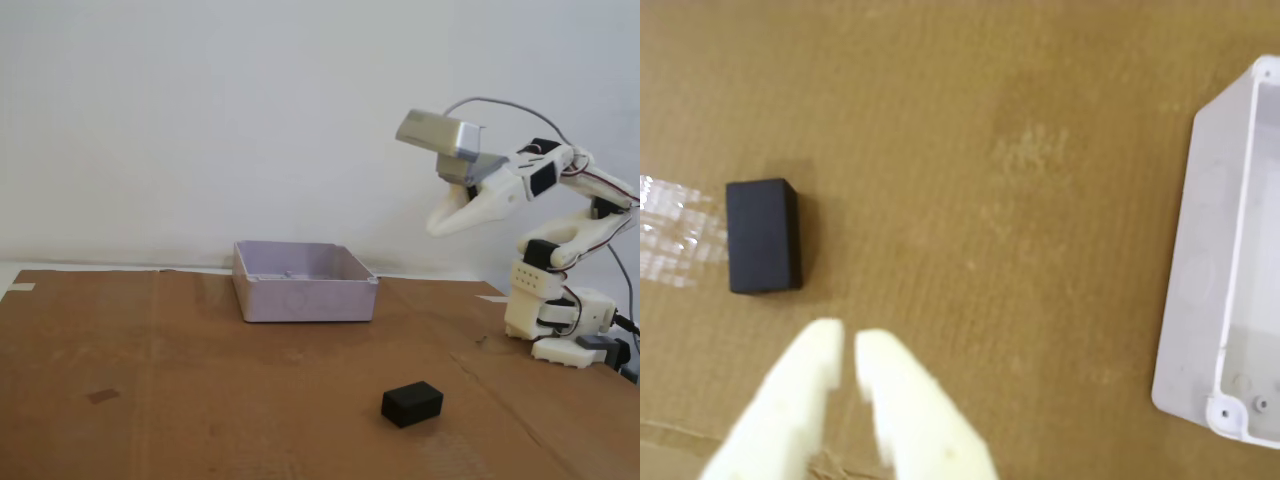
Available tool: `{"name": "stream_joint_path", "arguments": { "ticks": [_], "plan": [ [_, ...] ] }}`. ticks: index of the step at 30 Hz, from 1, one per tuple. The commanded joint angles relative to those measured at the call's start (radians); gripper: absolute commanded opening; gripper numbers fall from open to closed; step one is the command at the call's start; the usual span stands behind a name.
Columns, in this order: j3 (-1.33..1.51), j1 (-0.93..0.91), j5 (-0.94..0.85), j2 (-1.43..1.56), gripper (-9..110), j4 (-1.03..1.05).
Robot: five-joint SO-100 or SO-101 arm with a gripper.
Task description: Grasp a block and put it in the box.
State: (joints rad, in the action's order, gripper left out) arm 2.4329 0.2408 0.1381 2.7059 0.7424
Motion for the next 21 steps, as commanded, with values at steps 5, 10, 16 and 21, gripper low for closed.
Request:
{"name": "stream_joint_path", "arguments": {
  "ticks": [5, 10, 16, 21],
  "plan": [
    [-0.224, 0.031, -0.014, -0.100, 0, -0.038],
    [-0.330, 0.044, -0.014, -0.262, 0, -0.037],
    [-0.359, 0.074, -0.014, -0.388, 0, 0.028],
    [-0.356, 0.101, -0.014, -0.446, 0, 0.029]
  ]
}}
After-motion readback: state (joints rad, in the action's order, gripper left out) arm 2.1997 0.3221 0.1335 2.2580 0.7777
